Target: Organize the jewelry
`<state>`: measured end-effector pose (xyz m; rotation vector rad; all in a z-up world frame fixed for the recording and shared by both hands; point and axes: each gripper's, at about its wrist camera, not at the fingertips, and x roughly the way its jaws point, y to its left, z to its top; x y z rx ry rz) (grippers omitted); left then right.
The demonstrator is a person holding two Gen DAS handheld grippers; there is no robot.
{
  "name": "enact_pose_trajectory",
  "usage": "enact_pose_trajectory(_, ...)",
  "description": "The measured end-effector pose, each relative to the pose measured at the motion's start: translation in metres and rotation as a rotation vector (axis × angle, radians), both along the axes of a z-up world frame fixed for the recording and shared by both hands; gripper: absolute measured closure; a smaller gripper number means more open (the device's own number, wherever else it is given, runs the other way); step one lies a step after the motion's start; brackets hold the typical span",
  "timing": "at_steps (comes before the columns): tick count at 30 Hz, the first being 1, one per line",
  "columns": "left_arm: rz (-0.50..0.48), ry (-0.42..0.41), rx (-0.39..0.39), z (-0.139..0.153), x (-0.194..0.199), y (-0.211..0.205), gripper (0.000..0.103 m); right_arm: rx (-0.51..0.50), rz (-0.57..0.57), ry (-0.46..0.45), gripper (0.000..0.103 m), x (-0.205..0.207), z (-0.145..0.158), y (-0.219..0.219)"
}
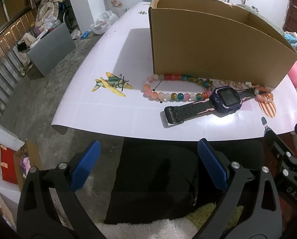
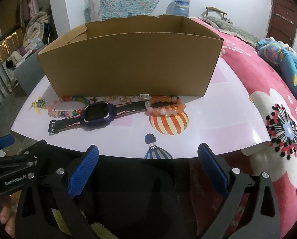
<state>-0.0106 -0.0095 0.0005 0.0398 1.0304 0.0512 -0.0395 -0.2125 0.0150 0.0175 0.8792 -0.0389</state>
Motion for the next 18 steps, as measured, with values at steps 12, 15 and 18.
enact_pose_trajectory(12,0.000,0.005,0.002,-0.0008,-0.0031,-0.0010,0.009,0.007,0.009,0.002,0.006,-0.0005,0.0002,0.0033)
enact_pose_trajectory(15,-0.001,0.009,0.001,-0.0022,-0.0030,-0.0006,0.009,0.007,0.010,0.004,0.006,-0.0010,0.0001,0.0038)
enact_pose_trajectory(18,-0.003,0.010,0.002,-0.0030,-0.0033,-0.0004,0.009,0.009,0.010,0.004,0.006,-0.0015,0.0001,0.0036)
